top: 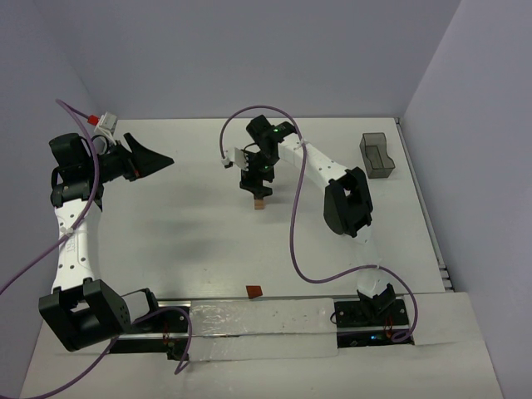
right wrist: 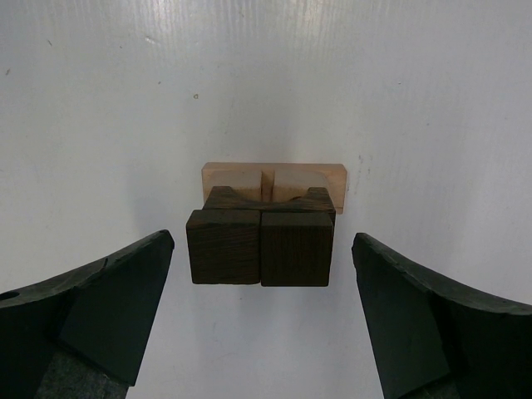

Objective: Build the wood block tower

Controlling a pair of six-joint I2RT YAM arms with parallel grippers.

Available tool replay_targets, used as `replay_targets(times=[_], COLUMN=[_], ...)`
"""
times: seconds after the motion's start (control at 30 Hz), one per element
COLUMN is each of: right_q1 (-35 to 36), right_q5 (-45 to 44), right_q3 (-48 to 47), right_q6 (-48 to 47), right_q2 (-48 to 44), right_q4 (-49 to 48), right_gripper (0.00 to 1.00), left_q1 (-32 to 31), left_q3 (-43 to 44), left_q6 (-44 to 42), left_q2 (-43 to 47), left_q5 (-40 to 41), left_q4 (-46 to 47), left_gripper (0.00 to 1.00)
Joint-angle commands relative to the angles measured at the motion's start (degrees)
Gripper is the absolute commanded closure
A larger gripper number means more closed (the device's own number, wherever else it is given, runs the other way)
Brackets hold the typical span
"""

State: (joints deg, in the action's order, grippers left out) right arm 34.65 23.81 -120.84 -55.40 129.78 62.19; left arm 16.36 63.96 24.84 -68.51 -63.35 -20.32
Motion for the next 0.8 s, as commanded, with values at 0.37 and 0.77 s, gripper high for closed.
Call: replay_targets(times=[0.37,0.77], right_q1=[0.5,0.5], right_q5=[0.7,1.1], right_q3=[-1.4,-1.8], right_q6=[-0.9,-1.4], right_q2=[1.1,1.7], right_q4=[-0.6,0.4], right_gripper=[0.01,0.03], left_q1=[1.0,1.0], left_q3=[-0.4,-0.5], left_q6=[-0.2,-0.1], left_q2=[0.7,0.7], left_q5=[-2.0,-2.0], left_q4=[2.1,2.2], left_gripper=[0.01,0.01])
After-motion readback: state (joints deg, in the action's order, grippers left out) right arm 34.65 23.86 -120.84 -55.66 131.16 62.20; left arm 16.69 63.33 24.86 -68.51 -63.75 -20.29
